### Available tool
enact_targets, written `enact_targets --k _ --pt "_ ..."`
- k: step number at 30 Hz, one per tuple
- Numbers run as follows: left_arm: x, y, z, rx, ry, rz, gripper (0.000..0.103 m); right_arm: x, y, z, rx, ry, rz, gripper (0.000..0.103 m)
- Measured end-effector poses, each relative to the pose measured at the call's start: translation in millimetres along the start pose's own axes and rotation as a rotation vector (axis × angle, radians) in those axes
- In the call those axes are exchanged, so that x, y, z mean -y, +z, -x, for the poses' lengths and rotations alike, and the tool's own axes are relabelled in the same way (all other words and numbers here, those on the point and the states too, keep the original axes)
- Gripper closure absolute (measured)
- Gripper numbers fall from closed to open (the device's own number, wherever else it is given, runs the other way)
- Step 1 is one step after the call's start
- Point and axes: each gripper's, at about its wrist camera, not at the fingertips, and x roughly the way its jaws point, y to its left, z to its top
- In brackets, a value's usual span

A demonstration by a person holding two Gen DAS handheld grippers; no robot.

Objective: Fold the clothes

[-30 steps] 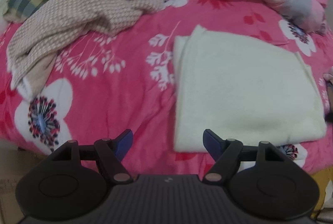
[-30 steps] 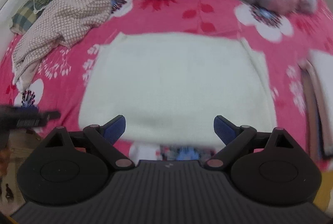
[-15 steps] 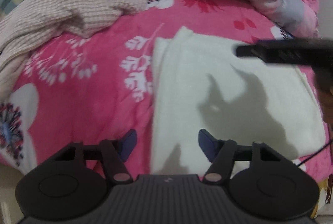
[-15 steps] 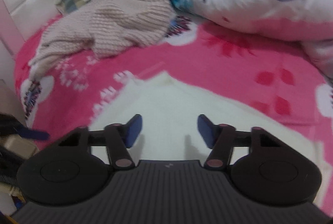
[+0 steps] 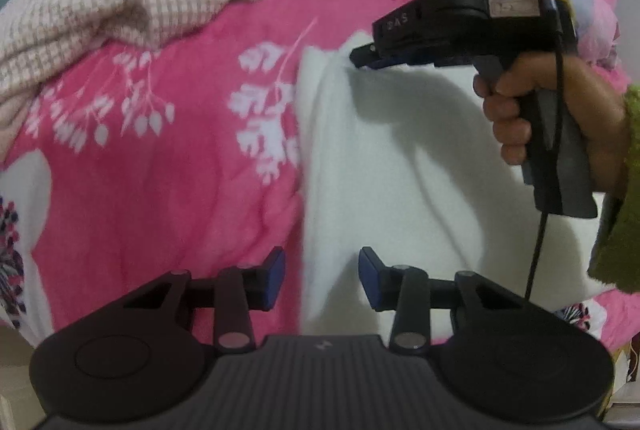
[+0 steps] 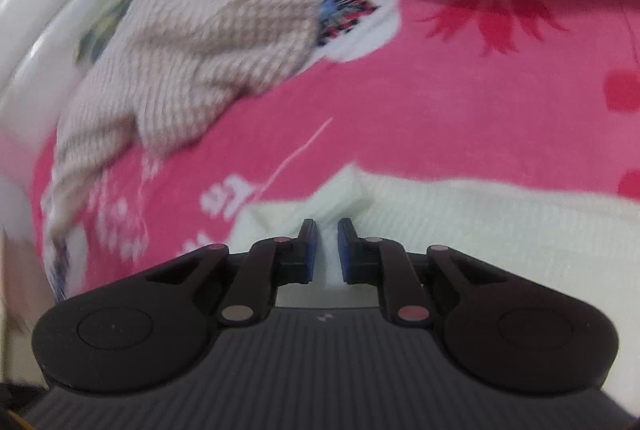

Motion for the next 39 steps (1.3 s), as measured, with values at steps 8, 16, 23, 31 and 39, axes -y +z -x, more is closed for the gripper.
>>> enact_targets --k 8,16,23,31,39 --pt "17.4 45.8 -0.4 0.107 -0.05 -0.086 0.061 28.8 -40.4 93.5 0.129 -0.135 -0.128 0.092" --pt "57.3 91.6 -48.5 0.139 -0.085 -0.243 0.059 93.9 -82.7 150.5 0.167 -0.389 -0.188 0.092" --pt "63.8 104.6 -87.8 0.085 -0.046 -0.254 0.057 186.0 -89.6 167.6 0.165 -0.579 -0.272 0.103" --pt "67.7 113.6 -92.3 0.059 -0.017 -0.214 0.055 186.8 -79.8 182.7 0.195 -0.494 -0.207 0.101" --pt "76.0 119.4 -94.7 0.026 0.039 -0.192 0.051 213.5 -64.0 171.8 0.152 -0.616 -0.217 0.101"
